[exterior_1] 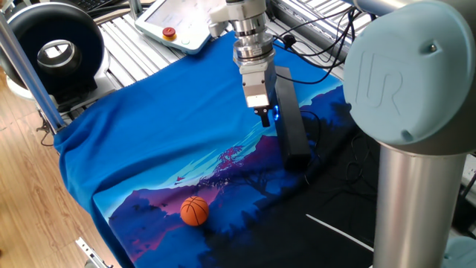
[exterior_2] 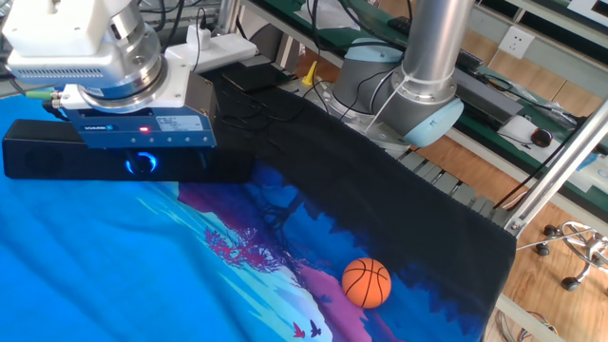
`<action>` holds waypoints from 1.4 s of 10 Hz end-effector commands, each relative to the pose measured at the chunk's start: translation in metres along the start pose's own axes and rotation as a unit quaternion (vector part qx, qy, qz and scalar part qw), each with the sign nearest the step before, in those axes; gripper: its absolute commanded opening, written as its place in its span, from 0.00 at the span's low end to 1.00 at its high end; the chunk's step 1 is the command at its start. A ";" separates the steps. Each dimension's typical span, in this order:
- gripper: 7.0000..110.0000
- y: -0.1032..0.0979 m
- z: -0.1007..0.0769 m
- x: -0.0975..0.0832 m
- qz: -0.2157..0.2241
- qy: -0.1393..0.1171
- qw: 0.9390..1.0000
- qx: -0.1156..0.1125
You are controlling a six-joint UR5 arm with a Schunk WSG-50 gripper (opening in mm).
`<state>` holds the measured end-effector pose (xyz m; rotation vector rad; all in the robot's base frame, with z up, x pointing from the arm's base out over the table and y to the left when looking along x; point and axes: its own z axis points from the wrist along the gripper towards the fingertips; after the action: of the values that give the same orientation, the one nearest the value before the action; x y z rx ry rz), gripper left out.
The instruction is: Turn the knob to decrease the volume of the speaker
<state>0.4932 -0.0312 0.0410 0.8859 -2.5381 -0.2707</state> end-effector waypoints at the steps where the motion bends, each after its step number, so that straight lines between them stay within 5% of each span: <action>1: 0.57 0.001 0.000 0.002 0.007 0.005 1.000 -0.005; 14: 0.57 -0.002 0.001 -0.004 0.005 0.002 1.000 -0.006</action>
<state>0.4949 -0.0320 0.0385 0.8721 -2.5263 -0.2679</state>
